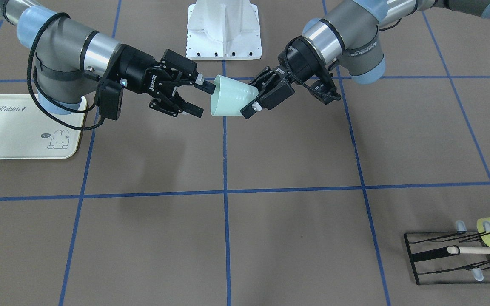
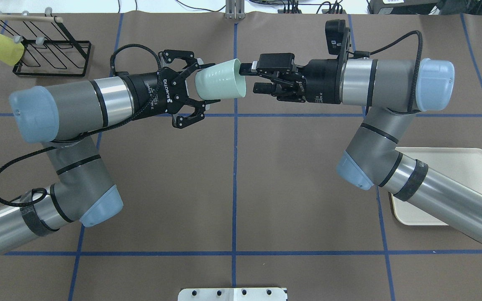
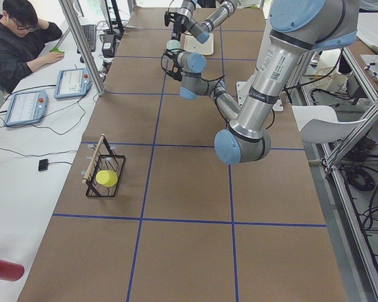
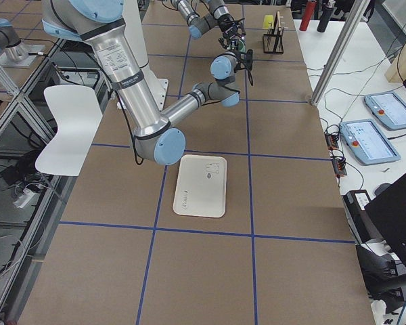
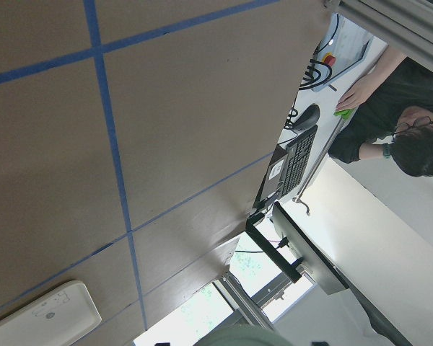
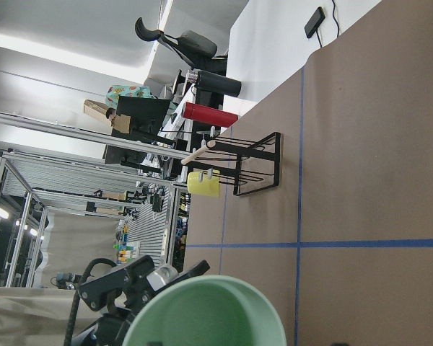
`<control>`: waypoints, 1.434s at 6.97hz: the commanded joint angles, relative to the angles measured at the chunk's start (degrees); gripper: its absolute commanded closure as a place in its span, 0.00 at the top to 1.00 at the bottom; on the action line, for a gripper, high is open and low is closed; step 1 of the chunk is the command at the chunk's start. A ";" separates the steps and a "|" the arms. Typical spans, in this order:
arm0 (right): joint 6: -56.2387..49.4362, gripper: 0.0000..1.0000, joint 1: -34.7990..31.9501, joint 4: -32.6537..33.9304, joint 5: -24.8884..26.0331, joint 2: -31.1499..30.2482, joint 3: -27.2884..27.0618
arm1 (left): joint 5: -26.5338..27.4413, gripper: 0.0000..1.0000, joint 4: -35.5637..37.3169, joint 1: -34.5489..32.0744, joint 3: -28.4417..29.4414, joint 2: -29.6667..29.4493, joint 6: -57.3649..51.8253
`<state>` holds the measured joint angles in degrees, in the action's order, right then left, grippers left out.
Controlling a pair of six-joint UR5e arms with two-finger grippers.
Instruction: Left arm grabs green cup and hands to right arm on tray
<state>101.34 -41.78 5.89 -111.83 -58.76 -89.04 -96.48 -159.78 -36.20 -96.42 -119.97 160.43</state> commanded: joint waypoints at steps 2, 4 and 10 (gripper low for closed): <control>-0.09 0.78 0.29 0.00 -0.31 -0.12 0.10 | -0.29 0.38 -0.18 0.08 0.00 0.52 -0.03; -0.09 0.68 0.29 0.09 -0.23 -0.03 0.10 | -0.29 0.38 -0.18 0.08 -0.52 0.53 0.06; -0.18 0.55 0.29 0.00 -0.23 0.14 0.36 | -0.02 0.38 0.70 1.57 -0.97 -0.27 1.20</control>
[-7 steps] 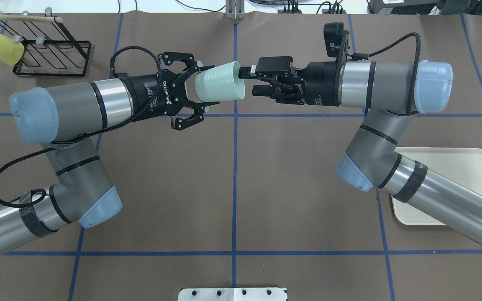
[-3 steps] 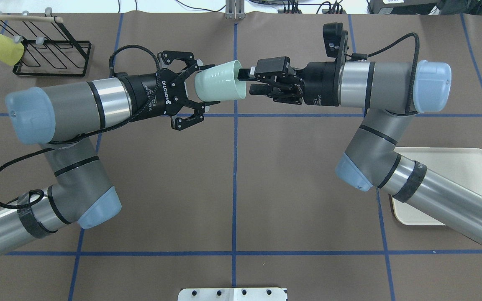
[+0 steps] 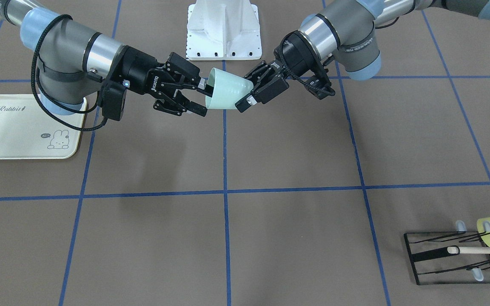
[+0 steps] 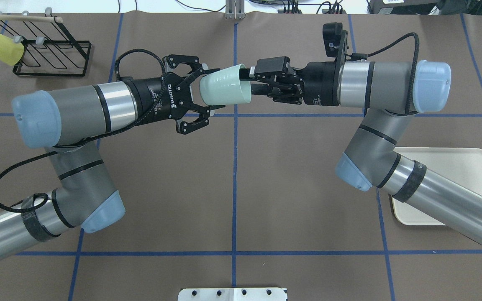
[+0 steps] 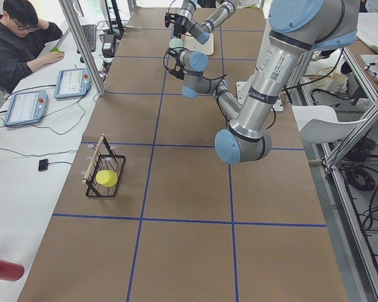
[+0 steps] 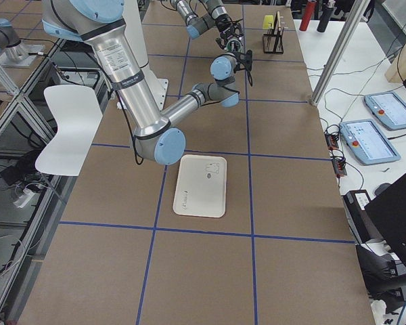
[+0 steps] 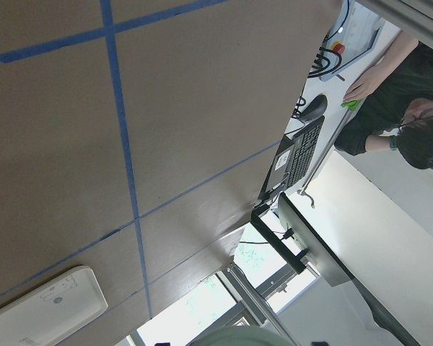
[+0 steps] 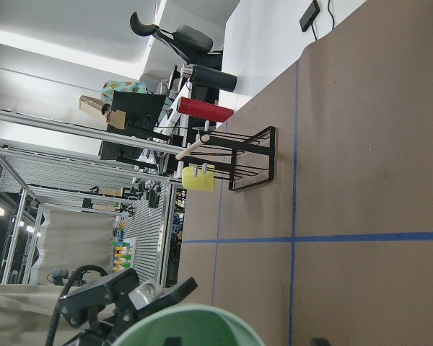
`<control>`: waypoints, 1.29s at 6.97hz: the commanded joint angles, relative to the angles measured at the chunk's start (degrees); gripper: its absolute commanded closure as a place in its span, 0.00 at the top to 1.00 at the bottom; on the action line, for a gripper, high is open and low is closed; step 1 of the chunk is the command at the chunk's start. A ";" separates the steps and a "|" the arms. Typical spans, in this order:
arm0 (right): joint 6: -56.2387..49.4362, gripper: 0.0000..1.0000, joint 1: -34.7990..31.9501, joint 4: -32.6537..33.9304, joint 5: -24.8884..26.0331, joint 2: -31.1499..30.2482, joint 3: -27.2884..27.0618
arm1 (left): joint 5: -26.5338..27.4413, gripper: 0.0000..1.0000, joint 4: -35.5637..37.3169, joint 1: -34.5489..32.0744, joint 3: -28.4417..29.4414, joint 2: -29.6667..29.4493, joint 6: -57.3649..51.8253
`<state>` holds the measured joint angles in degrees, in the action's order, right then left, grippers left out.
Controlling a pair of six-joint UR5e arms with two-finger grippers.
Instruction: Left arm grabs green cup and hands to right arm on tray
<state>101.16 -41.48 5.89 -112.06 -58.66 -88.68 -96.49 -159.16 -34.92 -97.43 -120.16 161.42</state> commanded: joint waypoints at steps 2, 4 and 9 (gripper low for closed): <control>0.00 0.38 0.00 0.00 -0.09 -0.05 0.00 | 0.07 0.38 0.07 0.29 0.05 -0.08 0.22; -0.18 0.33 0.09 0.00 -0.09 -0.14 0.09 | -0.01 0.38 0.07 0.29 -0.30 -0.08 0.22; -0.26 0.33 0.26 0.00 -0.18 -0.22 0.09 | 0.08 0.38 0.07 0.29 -0.48 0.01 0.30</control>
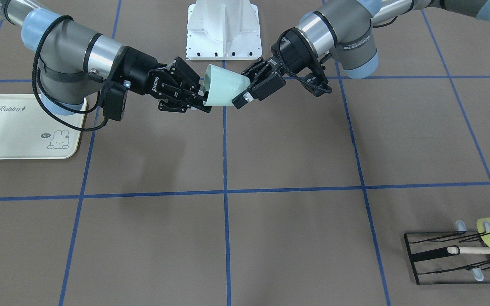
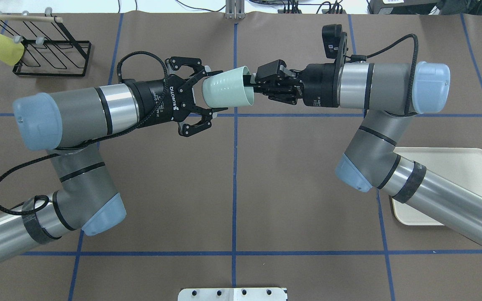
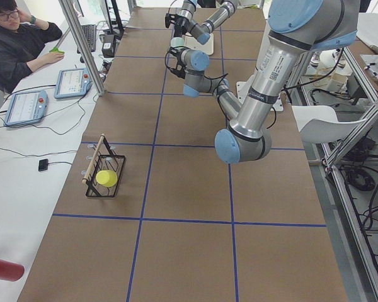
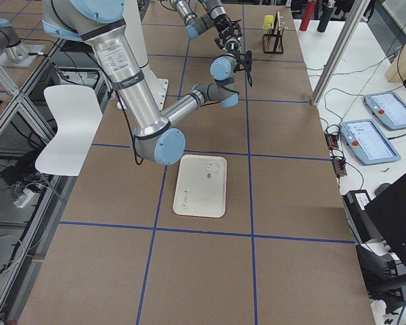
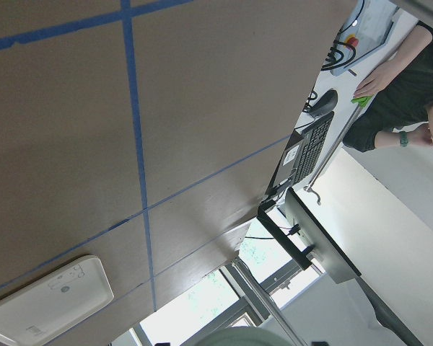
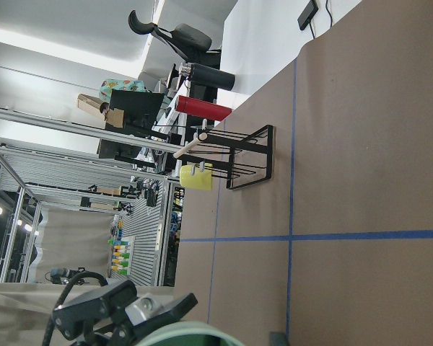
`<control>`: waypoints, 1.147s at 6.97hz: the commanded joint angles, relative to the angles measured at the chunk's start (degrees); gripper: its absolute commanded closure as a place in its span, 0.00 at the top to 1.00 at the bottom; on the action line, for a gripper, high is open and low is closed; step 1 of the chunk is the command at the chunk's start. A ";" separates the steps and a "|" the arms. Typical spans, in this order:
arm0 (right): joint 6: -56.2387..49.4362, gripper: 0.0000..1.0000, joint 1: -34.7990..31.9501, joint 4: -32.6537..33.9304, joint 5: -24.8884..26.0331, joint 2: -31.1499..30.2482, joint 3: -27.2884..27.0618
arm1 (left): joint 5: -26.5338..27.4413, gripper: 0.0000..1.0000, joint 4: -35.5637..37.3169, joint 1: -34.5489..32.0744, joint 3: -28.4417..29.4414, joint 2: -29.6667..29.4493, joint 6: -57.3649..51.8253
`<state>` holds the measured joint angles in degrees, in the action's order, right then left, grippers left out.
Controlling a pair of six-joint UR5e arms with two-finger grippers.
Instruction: Left arm grabs green cup and hands to right arm on tray
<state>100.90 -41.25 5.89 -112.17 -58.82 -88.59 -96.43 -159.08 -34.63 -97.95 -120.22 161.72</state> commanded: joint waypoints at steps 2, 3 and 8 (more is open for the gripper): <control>0.00 0.27 0.03 0.00 -0.07 -0.07 0.00 | 0.01 0.38 0.00 0.00 0.04 0.08 0.00; 0.00 0.23 -0.05 0.00 -0.07 -0.07 0.00 | 0.01 0.38 0.00 0.00 0.04 0.08 0.00; 0.00 0.00 0.03 0.00 0.28 0.02 0.00 | 0.01 0.67 0.00 0.09 0.39 0.08 -0.09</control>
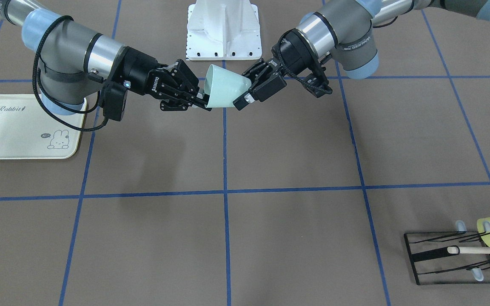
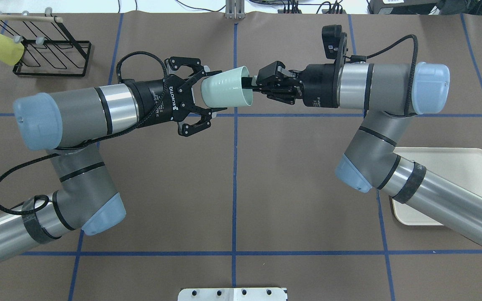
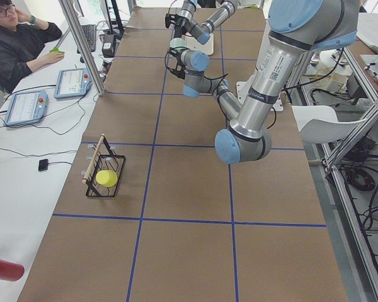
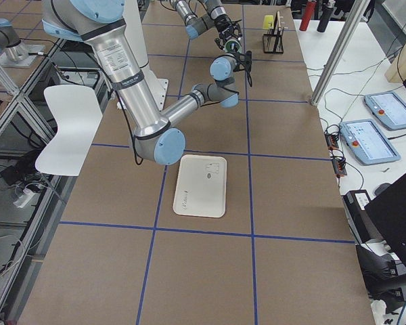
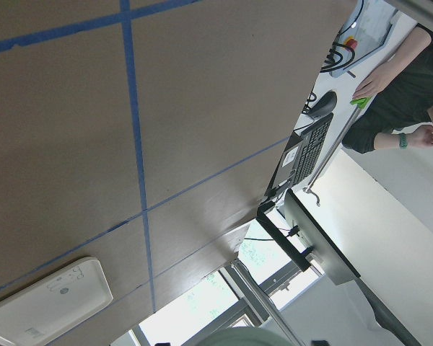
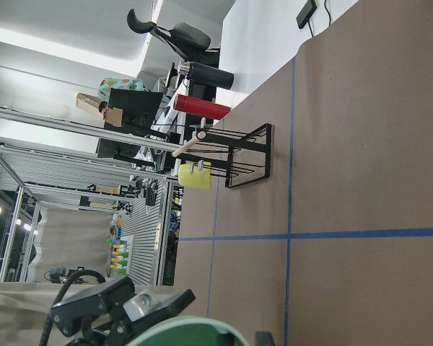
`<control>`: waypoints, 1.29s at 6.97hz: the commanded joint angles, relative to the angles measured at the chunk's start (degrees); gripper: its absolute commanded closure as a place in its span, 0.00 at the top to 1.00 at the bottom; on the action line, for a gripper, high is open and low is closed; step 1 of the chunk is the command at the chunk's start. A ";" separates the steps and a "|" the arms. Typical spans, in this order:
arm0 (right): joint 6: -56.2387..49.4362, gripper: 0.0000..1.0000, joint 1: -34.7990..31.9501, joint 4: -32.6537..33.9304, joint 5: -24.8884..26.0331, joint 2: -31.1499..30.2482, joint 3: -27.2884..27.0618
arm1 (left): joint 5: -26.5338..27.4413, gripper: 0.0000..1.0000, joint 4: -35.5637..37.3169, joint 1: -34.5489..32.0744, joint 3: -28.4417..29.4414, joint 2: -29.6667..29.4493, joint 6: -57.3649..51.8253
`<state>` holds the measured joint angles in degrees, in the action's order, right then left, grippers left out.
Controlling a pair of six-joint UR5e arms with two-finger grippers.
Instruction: Left arm grabs green cup and hands to right arm on tray
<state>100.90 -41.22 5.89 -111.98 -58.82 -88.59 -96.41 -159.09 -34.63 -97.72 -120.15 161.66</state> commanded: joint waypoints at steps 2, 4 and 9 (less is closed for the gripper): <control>0.00 0.00 0.09 0.00 0.18 -0.24 -0.01 | -0.09 1.00 -0.08 0.00 0.25 0.17 -0.20; 0.00 0.00 0.09 0.00 0.18 -0.51 -0.01 | -0.18 1.00 -0.70 0.00 0.25 0.53 -0.56; -2.90 0.00 -1.57 0.08 0.96 -1.47 0.78 | -0.35 1.00 -0.79 -0.09 0.33 0.79 -0.82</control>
<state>99.01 -41.73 5.88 -111.49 -59.89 -88.38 -96.69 -159.86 -34.66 -97.41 -119.44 160.85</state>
